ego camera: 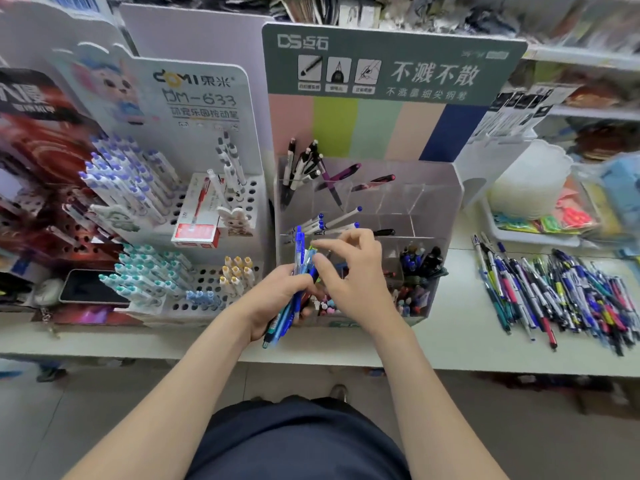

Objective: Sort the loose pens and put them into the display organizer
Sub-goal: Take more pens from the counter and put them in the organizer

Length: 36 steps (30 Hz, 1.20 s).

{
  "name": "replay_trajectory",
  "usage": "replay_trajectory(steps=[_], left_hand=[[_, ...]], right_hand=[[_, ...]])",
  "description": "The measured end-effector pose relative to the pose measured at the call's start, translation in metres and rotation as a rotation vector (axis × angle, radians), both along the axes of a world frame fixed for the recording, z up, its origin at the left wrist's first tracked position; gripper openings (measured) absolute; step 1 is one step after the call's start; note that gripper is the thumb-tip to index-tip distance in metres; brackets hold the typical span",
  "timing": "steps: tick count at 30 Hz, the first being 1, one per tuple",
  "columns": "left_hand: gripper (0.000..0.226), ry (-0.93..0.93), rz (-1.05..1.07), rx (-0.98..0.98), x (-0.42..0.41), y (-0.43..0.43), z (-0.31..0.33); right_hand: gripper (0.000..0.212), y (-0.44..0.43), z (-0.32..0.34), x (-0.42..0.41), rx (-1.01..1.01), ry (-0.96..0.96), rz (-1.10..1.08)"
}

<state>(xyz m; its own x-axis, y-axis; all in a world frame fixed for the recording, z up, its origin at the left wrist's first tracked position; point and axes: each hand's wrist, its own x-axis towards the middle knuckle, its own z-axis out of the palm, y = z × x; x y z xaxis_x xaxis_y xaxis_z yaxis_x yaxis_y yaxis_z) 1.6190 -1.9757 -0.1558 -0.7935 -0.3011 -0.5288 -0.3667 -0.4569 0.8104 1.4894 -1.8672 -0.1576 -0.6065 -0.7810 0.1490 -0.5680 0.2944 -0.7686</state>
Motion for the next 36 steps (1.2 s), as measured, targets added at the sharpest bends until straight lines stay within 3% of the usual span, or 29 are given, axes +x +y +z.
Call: replay_trajectory(steps=[2, 6, 11, 19, 22, 24, 26, 28, 32, 36], left_hand=[[0.008, -0.001, -0.068, 0.002, 0.0, -0.003, 0.002], [0.011, 0.011, -0.193, -0.022, 0.004, -0.004, 0.005], [0.014, 0.009, -0.214, 0.048, 0.005, -0.008, 0.006], [0.015, 0.009, -0.232, 0.074, 0.011, -0.014, 0.001], [0.011, 0.065, -0.236, 0.075, 0.014, -0.013, 0.0], [0.017, 0.082, -0.231, 0.025, 0.017, -0.012, -0.005], [0.033, 0.075, -0.198, -0.049, 0.02, -0.013, -0.01], [0.043, 0.078, -0.129, -0.136, 0.021, -0.013, -0.012], [0.065, 0.113, -0.045, -0.281, 0.02, -0.014, -0.01], [0.058, 0.109, -0.03, -0.334, 0.02, -0.015, -0.006]], right_hand=[[0.019, 0.0, 0.0, 0.001, 0.075, -0.006, -0.044], [0.005, 0.003, 0.007, -0.006, 0.054, -0.228, -0.136], [0.02, 0.002, 0.008, 0.0, 0.139, -0.105, -0.081], [0.016, 0.0, 0.003, 0.001, 0.165, -0.115, -0.005], [0.01, -0.002, 0.006, 0.001, 0.018, -0.33, -0.122], [0.013, -0.001, 0.016, 0.001, -0.24, -0.528, -0.292], [0.018, 0.004, 0.026, 0.0, -0.513, -0.561, -0.406], [0.023, 0.008, 0.03, -0.002, -0.623, -0.51, -0.411], [0.036, 0.018, 0.006, -0.005, -0.226, -0.087, -0.268], [0.059, 0.013, -0.015, -0.004, 0.257, -0.01, -0.068]])
